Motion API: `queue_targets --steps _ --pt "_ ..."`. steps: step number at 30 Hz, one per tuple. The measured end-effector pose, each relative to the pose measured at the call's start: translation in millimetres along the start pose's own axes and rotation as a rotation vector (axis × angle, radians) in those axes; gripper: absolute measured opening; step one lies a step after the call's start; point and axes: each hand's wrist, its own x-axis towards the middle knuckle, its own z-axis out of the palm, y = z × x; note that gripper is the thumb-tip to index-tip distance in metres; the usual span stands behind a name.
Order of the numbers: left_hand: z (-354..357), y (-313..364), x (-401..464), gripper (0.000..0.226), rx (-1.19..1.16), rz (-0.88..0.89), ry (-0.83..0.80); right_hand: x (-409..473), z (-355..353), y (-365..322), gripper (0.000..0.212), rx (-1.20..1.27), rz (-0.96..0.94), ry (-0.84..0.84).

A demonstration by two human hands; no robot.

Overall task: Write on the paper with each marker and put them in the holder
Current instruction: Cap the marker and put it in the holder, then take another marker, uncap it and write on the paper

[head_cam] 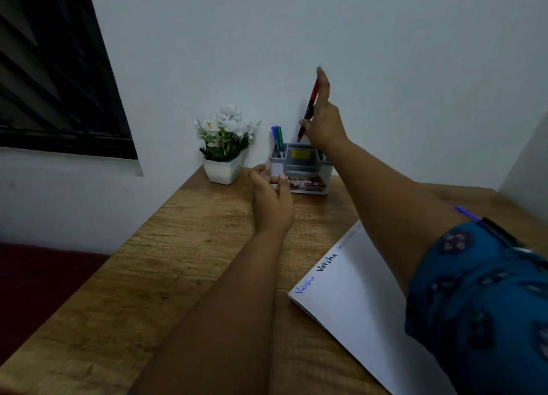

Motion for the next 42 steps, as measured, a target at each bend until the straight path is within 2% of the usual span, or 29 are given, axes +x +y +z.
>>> queue_targets --steps 4,9,11,15,18,21,26,28,31,34,38,42 --pt "2 -2 0 0.039 0.025 -0.017 -0.017 3 17 0 0.085 -0.121 -0.031 -0.05" --pt "2 1 -1 0.039 0.037 -0.033 -0.018 -8 28 1 0.077 -0.378 -0.04 -0.332" --pt "1 3 -2 0.039 0.046 -0.038 -0.021 -6 21 0 0.075 -0.374 -0.03 -0.309" --pt "-2 12 -5 0.035 0.062 -0.011 -0.035 -8 -21 -1 0.069 -0.16 -0.036 -0.096" --pt "-1 27 -11 0.022 0.179 0.068 -0.107 -29 -76 7 0.034 -0.116 -0.028 0.016" --pt "7 41 -18 0.018 0.254 0.2 -0.224 -73 -139 32 0.016 -0.241 0.095 -0.086" --pt "24 65 -41 0.02 0.165 0.341 -0.318 -144 -212 90 0.021 -0.623 0.454 -0.298" --pt "28 68 -52 0.016 0.195 0.424 -0.396 -167 -223 101 0.018 -0.623 0.558 -0.257" --pt "29 70 -62 0.011 0.221 0.532 -0.452 -187 -224 106 0.024 -0.559 0.631 -0.235" --pt "29 71 -62 0.011 0.233 0.532 -0.46 -189 -218 109 0.032 -0.581 0.651 -0.269" --pt "26 64 -57 0.009 0.264 0.467 -0.448 -187 -208 111 0.021 -0.669 0.601 -0.384" --pt "25 67 -56 0.007 0.255 0.36 -0.49 -186 -195 94 0.02 -0.596 0.476 -0.423"
